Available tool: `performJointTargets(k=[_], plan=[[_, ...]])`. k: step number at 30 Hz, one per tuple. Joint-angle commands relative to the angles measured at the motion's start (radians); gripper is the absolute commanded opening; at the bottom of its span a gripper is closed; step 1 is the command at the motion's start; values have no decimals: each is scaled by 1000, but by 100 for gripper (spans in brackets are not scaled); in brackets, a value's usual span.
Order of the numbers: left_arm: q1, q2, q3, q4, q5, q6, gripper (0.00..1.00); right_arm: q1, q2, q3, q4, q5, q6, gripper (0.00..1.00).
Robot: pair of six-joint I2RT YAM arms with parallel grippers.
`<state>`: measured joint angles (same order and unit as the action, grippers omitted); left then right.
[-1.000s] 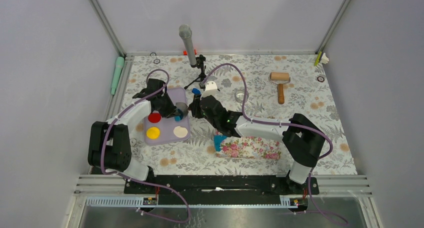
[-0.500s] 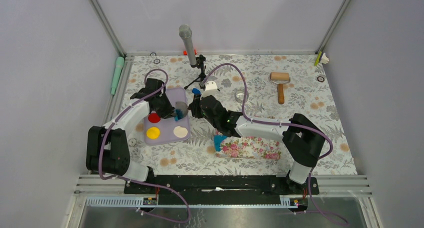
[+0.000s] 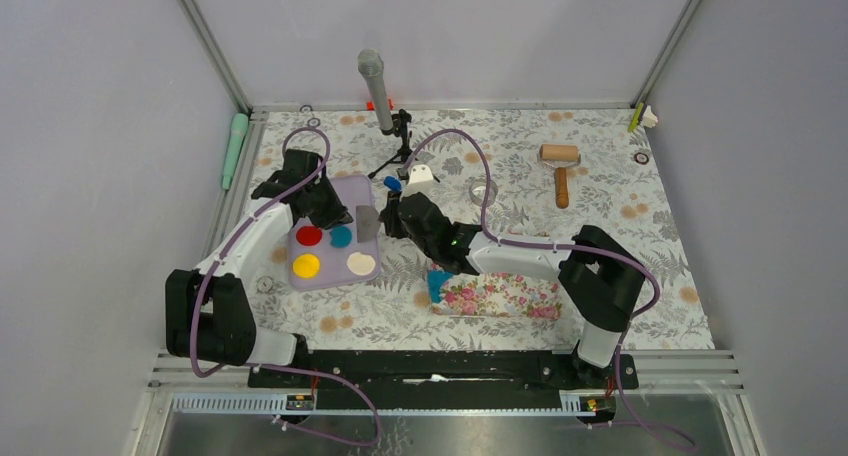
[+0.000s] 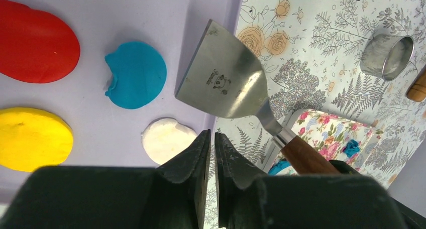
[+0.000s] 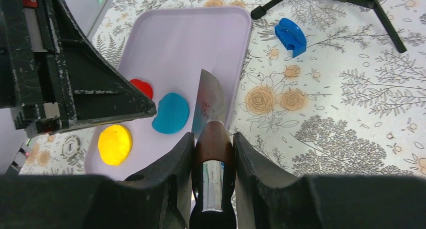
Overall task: Roll out the dumpling wrappers from the dough
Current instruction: Place the dumpling wrapper on the plate, then place the spatula at the center of the board.
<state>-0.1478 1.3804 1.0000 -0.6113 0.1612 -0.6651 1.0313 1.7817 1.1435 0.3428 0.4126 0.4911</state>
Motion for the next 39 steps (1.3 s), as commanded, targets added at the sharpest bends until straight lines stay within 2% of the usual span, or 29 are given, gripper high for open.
performJointTargets(k=[1,15,18,21,26,32,35,39], plan=[[7,-40,35,-3,10,4,16,-8,-43,6,59,78,-28,0],[92,-52,-5,-4,57,12,17,-8,-152,-23,74,69,-31,0],[98,-60,-4,-6,79,15,18,-20,-203,-36,46,62,-26,0],[99,-74,4,-7,117,24,19,-73,-292,-90,-7,-9,30,0],[99,-140,-11,65,277,46,25,-272,-572,-232,-171,-183,125,0],[76,-181,-17,118,389,62,37,-581,-920,-313,-600,-239,149,0],[27,-179,-2,134,399,59,45,-760,-1018,-328,-759,-263,135,0],[-22,-171,22,146,406,46,54,-960,-1049,-340,-813,-322,119,0]])
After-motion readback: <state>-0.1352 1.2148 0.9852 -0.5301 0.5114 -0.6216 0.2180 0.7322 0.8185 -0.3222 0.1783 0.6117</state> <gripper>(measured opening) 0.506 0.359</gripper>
